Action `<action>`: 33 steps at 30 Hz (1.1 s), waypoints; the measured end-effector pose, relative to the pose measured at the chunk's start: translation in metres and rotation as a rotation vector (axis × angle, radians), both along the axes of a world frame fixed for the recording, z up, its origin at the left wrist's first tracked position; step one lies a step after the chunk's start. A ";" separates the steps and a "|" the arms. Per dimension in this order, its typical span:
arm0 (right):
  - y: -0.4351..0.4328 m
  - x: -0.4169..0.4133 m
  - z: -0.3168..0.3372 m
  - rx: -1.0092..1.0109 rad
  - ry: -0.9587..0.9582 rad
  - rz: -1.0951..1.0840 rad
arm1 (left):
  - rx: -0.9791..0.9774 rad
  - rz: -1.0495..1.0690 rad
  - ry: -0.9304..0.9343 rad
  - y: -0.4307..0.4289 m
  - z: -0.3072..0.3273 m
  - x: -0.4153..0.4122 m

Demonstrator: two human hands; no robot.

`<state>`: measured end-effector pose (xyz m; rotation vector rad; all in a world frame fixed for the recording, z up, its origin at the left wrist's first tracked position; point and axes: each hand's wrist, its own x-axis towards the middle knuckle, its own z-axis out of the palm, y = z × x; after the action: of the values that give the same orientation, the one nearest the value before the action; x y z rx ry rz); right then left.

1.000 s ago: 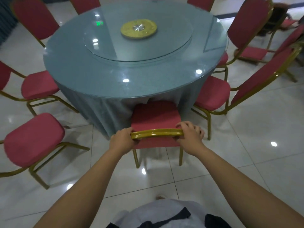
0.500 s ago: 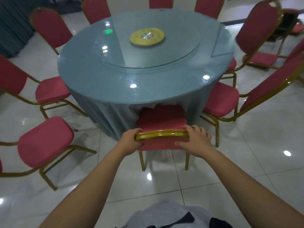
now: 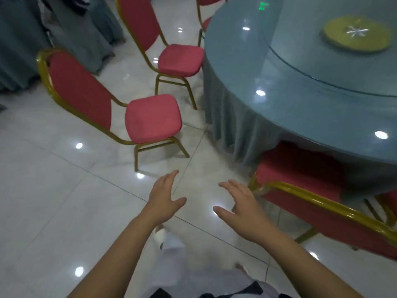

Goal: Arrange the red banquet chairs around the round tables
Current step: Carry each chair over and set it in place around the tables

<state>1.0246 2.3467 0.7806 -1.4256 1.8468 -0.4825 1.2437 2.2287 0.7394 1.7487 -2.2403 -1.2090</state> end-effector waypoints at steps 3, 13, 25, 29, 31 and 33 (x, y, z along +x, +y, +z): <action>-0.059 0.048 0.002 -0.006 -0.027 0.062 | -0.011 0.058 0.040 -0.044 0.001 0.062; -0.263 0.234 0.041 -0.089 -0.023 0.152 | -0.080 0.263 0.093 -0.202 0.045 0.273; -0.501 0.345 0.001 -0.084 -0.143 0.177 | -0.117 0.354 0.080 -0.422 0.042 0.392; -0.600 0.392 -0.007 -0.042 -0.247 0.134 | -0.081 0.319 0.011 -0.511 0.052 0.418; -0.646 0.417 -0.010 -0.027 -0.292 0.126 | -0.087 0.278 -0.005 -0.551 0.057 0.429; -0.690 0.440 -0.011 -0.028 -0.318 0.101 | -0.109 0.242 -0.007 -0.591 0.058 0.440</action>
<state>1.4648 1.6568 0.7695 -1.3649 1.5142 -0.6457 1.6834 1.6382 0.7978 1.9148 -1.9845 -1.0135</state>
